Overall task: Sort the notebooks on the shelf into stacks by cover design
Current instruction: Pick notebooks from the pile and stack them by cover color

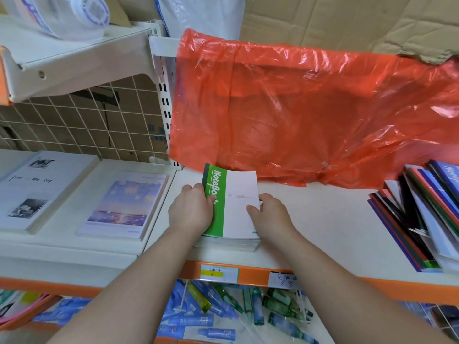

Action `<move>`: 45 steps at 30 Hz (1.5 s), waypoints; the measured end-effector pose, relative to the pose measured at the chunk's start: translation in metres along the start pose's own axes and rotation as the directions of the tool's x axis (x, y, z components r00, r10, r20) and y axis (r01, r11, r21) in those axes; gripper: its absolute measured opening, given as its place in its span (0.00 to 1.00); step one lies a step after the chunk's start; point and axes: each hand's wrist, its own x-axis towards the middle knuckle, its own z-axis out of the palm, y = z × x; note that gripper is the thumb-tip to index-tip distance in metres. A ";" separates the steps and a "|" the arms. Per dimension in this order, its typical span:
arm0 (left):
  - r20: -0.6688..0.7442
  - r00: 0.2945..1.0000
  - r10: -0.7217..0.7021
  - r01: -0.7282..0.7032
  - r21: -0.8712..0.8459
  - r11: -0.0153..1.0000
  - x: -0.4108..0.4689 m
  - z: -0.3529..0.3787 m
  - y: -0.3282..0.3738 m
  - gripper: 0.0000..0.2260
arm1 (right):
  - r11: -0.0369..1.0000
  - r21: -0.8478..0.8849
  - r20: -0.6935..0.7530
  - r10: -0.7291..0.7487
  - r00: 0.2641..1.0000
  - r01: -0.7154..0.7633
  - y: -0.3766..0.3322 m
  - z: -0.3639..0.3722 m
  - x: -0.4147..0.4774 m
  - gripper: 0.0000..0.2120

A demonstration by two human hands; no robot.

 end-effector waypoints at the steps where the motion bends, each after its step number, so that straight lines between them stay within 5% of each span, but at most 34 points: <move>1: 0.001 1.000 -0.002 0.002 0.000 1.000 -0.001 0.001 0.000 0.15 | 1.000 -0.008 -0.001 0.002 1.000 -0.002 0.001 0.001 0.000 0.16; 30: 0.098 0.994 -0.053 0.055 -0.015 0.998 -0.002 0.000 -0.005 0.17 | 1.000 -0.022 0.018 0.010 1.000 -0.010 0.002 0.002 -0.004 0.17; 35: 0.029 0.985 0.171 -0.173 0.087 0.981 0.000 -0.010 0.013 0.19 | 0.968 -0.231 0.007 -0.101 0.995 0.100 0.000 -0.022 -0.010 0.24; 39: 0.179 0.899 0.399 -0.431 0.209 0.878 -0.002 -0.003 0.055 0.25 | 0.840 -0.497 0.152 -0.164 0.975 0.219 0.013 -0.046 -0.013 0.26; 45: 0.310 0.801 0.513 -0.581 0.195 0.790 -0.023 0.025 0.115 0.28 | 0.816 -0.555 0.163 -0.084 0.983 0.162 0.055 -0.085 -0.025 0.28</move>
